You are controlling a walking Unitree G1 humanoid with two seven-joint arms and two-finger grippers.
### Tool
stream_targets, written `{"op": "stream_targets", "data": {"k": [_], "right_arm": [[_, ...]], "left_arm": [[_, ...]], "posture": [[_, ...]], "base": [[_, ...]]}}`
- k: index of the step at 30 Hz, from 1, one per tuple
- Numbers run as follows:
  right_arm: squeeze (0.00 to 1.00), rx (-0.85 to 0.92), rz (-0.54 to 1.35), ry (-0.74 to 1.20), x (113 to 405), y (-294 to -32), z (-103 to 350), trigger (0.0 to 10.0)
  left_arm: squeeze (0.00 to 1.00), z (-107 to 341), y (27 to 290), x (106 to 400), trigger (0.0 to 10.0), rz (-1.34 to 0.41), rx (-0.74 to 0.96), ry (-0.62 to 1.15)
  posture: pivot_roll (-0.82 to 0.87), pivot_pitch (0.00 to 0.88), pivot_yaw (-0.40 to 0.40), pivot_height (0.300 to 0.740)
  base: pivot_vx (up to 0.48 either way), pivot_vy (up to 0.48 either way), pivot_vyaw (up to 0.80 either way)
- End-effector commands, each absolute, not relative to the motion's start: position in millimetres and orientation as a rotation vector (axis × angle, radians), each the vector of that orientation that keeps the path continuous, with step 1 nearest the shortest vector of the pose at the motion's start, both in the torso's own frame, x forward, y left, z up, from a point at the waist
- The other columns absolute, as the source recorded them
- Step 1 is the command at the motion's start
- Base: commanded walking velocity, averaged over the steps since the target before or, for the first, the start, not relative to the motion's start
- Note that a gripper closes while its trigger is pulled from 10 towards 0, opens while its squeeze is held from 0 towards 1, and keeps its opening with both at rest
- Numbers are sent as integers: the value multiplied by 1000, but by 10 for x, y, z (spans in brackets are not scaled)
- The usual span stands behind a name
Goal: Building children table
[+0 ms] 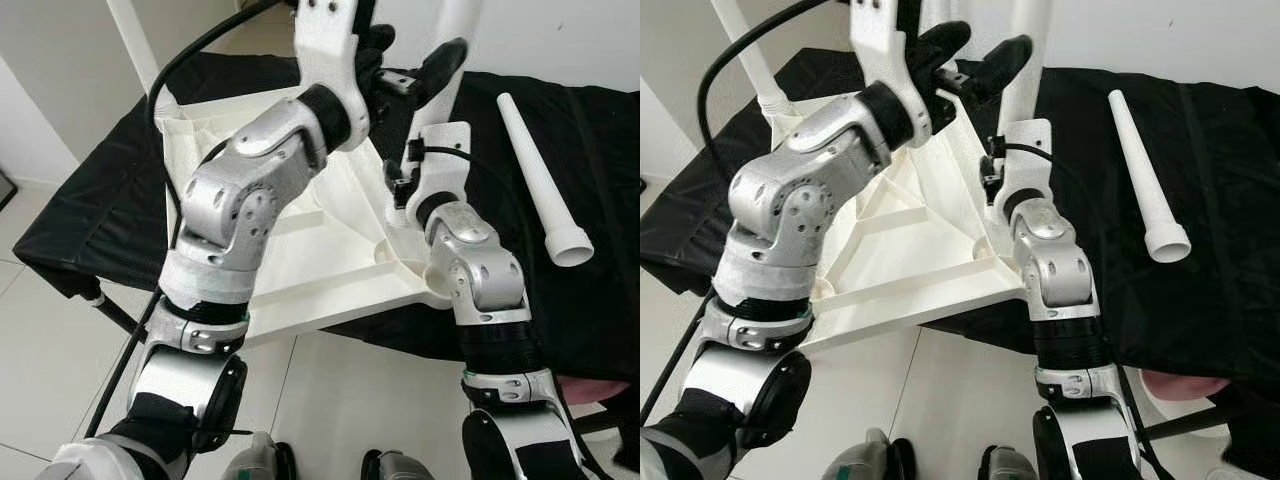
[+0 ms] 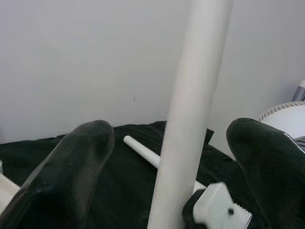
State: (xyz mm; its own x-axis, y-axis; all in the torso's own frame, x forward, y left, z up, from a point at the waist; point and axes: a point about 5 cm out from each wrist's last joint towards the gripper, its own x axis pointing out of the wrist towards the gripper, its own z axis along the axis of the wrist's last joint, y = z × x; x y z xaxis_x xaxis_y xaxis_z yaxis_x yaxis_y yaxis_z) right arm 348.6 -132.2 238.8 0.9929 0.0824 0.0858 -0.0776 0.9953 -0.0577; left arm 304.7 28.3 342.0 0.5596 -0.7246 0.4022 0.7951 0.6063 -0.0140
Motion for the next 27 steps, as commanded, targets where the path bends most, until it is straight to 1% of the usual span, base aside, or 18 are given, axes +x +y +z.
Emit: {"op": "stream_targets", "data": {"k": [1, 4, 7, 8, 9, 10, 11, 12, 13, 15, 16, 18, 19, 21, 22, 23, 24, 27], "right_arm": [[0, -32, 56, -142, 3472, -1359, 2426, 10000], [0, -29, 46, -168, 3466, -1377, 2445, 10000], [0, -30, 31, -209, 3445, -1415, 2461, 10000], [0, -33, 26, -218, 3430, -1436, 2445, 10000], [0, -33, 26, -218, 3430, -1436, 2445, 10000], [0, -35, 27, -220, 3413, -1451, 2419, 10000], [0, -35, 27, -220, 3413, -1451, 2419, 10000], [0, -34, 36, -219, 3392, -1457, 2388, 10000], [0, -34, 36, -219, 3392, -1457, 2388, 10000], [0, -29, 68, -218, 3345, -1449, 2329, 10000], [0, -29, 68, -218, 3345, -1449, 2329, 10000], [0, -28, 80, -228, 3321, -1441, 2306, 10000], [0, -28, 80, -228, 3321, -1441, 2306, 10000], [0, -16, 81, -238, 3310, -1442, 2290, 10000], [0, -16, 81, -238, 3310, -1442, 2290, 10000], [0, -16, 79, -245, 3306, -1450, 2278, 10000], [0, -18, 78, -247, 3306, -1454, 2274, 10000], [0, -19, 77, -248, 3306, -1456, 2271, 10000]], "left_arm": [[0, 3306, 319, 3010, 10000, -919, -177, -358], [0, 3231, 340, 3008, 10000, -907, -165, -343], [0, 3065, 380, 3008, 10000, -882, -150, -305], [0, 2928, 397, 2999, 10000, -872, -134, -276], [0, 2928, 397, 2999, 10000, -872, -134, -276], [0, 2770, 407, 2987, 10000, -864, -106, -237], [0, 2770, 407, 2987, 10000, -864, -106, -237], [0, 2604, 416, 2969, 10000, -856, -75, -203], [0, 2604, 416, 2969, 10000, -856, -75, -203], [0, 2299, 402, 2908, 10000, -862, 14, -172], [0, 2299, 402, 2908, 10000, -862, 14, -172], [0, 2152, 379, 2858, 10000, -885, 58, -156], [0, 2152, 379, 2858, 10000, -885, 58, -156], [0, 2057, 356, 2789, 10000, -947, 128, -181], [0, 2057, 356, 2789, 10000, -947, 128, -181], [0, 1946, 345, 2686, 10000, -1057, 160, -175], [0, 1902, 346, 2653, 10000, -1093, 163, -160], [0, 1875, 348, 2633, 10000, -1114, 165, -150]], "posture": [[-65, 76, 60, 740], [-64, 79, 60, 740], [-61, 80, 59, 740], [-60, 88, 59, 740], [-60, 88, 59, 740], [-60, 88, 59, 740], [-60, 88, 59, 740], [-60, 88, 59, 740], [-60, 88, 59, 740], [-62, 96, 61, 740], [-62, 96, 61, 740], [-62, 96, 61, 740], [-62, 96, 61, 740], [-62, 96, 61, 740], [-62, 96, 61, 740], [-62, 96, 61, 740], [-62, 96, 61, 740], [-62, 96, 61, 740]], "base": [[0, 0, 0], [0, 0, 0], [0, 0, 0], [0, 0, 0], [0, 0, 0], [0, 0, 0], [0, 0, 0], [0, 0, 0], [0, 0, 0], [0, 0, 0], [0, 0, 0], [0, 0, 0], [0, 0, 0], [0, 0, 0], [0, 0, 0], [0, 0, 0], [0, 0, 0], [0, 0, 0]]}}
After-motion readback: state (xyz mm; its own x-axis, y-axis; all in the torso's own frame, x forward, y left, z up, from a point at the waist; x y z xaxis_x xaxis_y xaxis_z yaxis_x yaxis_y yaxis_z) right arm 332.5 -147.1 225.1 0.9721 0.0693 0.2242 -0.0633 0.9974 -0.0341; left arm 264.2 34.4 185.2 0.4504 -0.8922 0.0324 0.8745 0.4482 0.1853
